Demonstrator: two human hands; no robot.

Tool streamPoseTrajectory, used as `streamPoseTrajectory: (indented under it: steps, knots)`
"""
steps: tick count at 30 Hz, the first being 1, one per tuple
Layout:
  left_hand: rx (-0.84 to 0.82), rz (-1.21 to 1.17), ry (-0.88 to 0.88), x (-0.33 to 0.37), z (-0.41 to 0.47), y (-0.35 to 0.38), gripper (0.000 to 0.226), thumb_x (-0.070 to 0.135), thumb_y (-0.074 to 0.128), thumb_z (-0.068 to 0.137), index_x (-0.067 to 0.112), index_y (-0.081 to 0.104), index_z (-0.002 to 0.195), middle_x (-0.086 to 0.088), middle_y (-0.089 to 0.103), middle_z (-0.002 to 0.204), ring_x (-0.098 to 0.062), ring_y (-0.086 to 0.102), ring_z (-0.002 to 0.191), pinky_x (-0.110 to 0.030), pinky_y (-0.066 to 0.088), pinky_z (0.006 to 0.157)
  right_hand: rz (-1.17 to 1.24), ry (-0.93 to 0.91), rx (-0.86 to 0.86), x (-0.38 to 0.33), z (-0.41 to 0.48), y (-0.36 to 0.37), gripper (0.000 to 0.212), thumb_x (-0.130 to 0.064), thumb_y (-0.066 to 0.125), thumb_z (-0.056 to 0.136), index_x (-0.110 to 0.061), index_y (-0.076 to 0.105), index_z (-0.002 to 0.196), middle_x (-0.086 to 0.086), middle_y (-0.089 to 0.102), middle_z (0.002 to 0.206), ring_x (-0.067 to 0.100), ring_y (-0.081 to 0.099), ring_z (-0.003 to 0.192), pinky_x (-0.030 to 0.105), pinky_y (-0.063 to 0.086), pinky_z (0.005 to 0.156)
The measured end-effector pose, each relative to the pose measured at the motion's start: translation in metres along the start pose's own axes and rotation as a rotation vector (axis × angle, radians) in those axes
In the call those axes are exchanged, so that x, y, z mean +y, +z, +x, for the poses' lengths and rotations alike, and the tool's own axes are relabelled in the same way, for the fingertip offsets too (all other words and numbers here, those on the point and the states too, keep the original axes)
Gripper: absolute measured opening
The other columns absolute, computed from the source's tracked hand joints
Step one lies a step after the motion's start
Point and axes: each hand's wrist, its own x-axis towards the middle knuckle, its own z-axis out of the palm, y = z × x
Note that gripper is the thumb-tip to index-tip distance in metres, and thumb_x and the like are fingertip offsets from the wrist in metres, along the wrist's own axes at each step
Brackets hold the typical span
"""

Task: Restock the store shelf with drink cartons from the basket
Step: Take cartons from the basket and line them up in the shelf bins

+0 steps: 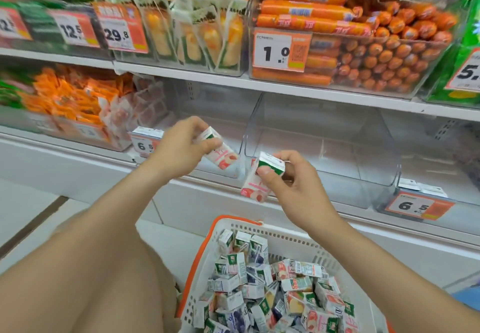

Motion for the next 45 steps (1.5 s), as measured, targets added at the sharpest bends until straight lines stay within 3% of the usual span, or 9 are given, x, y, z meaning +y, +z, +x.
streamPoseTrajectory:
  steps: [6, 11, 15, 21, 28, 32, 35, 39, 45]
  knots:
    - [0.135, 0.32, 0.187, -0.049, 0.056, -0.037, 0.031, 0.021, 0.065, 0.102, 0.014, 0.059, 0.132, -0.009, 0.06, 0.126, -0.032, 0.057, 0.116, -0.036, 0.043, 0.094, -0.097, -0.204, 0.095, -0.023, 0.044, 0.054, 0.021, -0.027, 0.076, 0.094, -0.029, 0.066, 0.112, -0.019, 0.072, 0.1, 0.003, 0.069, 0.094, 0.035, 0.058, 0.084]
    - [-0.101, 0.654, 0.246, -0.084, 0.078, -0.042, 0.063, -0.007, 0.066, 0.091, 0.022, 0.053, 0.145, -0.007, 0.053, 0.139, -0.038, 0.057, 0.115, -0.049, 0.048, 0.097, -0.276, -0.28, 0.17, -0.025, 0.093, 0.095, 0.024, -0.027, 0.073, 0.096, -0.026, 0.063, 0.117, -0.013, 0.07, 0.106, 0.009, 0.063, 0.1, 0.022, 0.045, 0.083]
    - [-0.219, 0.926, 0.101, -0.087, 0.083, -0.037, 0.081, -0.019, 0.052, 0.084, 0.039, 0.051, 0.14, 0.001, 0.053, 0.134, -0.039, 0.043, 0.114, -0.058, 0.031, 0.102, -0.401, -0.253, 0.164, -0.014, 0.133, 0.118, 0.021, -0.027, 0.068, 0.098, -0.019, 0.062, 0.116, -0.003, 0.069, 0.107, 0.015, 0.054, 0.094, 0.023, 0.033, 0.074]
    - [-0.367, 0.906, -0.028, -0.097, 0.09, -0.033, 0.075, -0.004, 0.039, 0.095, 0.04, 0.038, 0.156, -0.005, 0.056, 0.146, -0.036, 0.034, 0.133, -0.064, 0.016, 0.116, -0.581, -0.043, -0.074, 0.014, 0.181, 0.152, 0.024, -0.035, 0.064, 0.096, -0.015, 0.065, 0.11, 0.014, 0.068, 0.103, 0.035, 0.058, 0.1, 0.032, 0.035, 0.075]
    - [-0.231, 0.77, 0.093, -0.097, 0.082, -0.033, 0.044, 0.011, 0.049, 0.103, 0.033, 0.062, 0.139, -0.007, 0.06, 0.134, -0.037, 0.048, 0.125, -0.044, 0.039, 0.09, -0.65, 0.084, -0.431, 0.008, 0.201, 0.159, 0.024, -0.01, 0.044, 0.085, 0.005, 0.063, 0.084, 0.012, 0.056, 0.072, 0.031, 0.054, 0.069, 0.057, 0.059, 0.078]
    - [-0.156, 0.705, 0.165, -0.08, 0.062, -0.026, 0.03, 0.018, 0.054, 0.102, 0.026, 0.067, 0.127, -0.008, 0.061, 0.12, -0.035, 0.053, 0.116, -0.047, 0.048, 0.093, -0.8, -0.021, -0.427, 0.003, 0.188, 0.152, 0.03, -0.01, 0.041, 0.097, -0.001, 0.068, 0.106, 0.018, 0.071, 0.101, 0.042, 0.059, 0.101, 0.046, 0.053, 0.087]
    - [-0.064, 0.658, 0.185, -0.059, 0.038, -0.016, 0.015, 0.026, 0.061, 0.094, 0.025, 0.067, 0.108, -0.003, 0.062, 0.105, -0.032, 0.058, 0.102, -0.044, 0.051, 0.085, -0.791, -0.227, -0.194, -0.004, 0.152, 0.141, 0.037, -0.019, 0.043, 0.093, -0.012, 0.067, 0.12, 0.014, 0.072, 0.116, 0.037, 0.062, 0.112, 0.042, 0.051, 0.093]
    - [-0.384, 0.475, 0.201, -0.03, -0.003, 0.004, 0.015, 0.032, 0.069, 0.084, 0.032, 0.055, 0.078, 0.012, 0.063, 0.079, -0.021, 0.062, 0.083, -0.033, 0.051, 0.071, -0.764, -0.275, -0.008, -0.003, 0.074, 0.106, 0.032, -0.028, 0.039, 0.078, -0.019, 0.069, 0.079, 0.006, 0.07, 0.075, 0.032, 0.061, 0.071, 0.035, 0.045, 0.059]
    - [-0.947, 0.61, 0.181, -0.022, -0.054, 0.077, 0.023, 0.031, 0.063, 0.098, 0.025, 0.068, 0.12, 0.016, 0.056, 0.09, -0.017, 0.057, 0.093, -0.03, 0.048, 0.081, -0.874, 0.015, -0.325, 0.081, 0.001, 0.056, 0.028, -0.022, 0.042, 0.079, -0.014, 0.067, 0.067, 0.01, 0.068, 0.07, 0.032, 0.063, 0.066, 0.04, 0.056, 0.059]
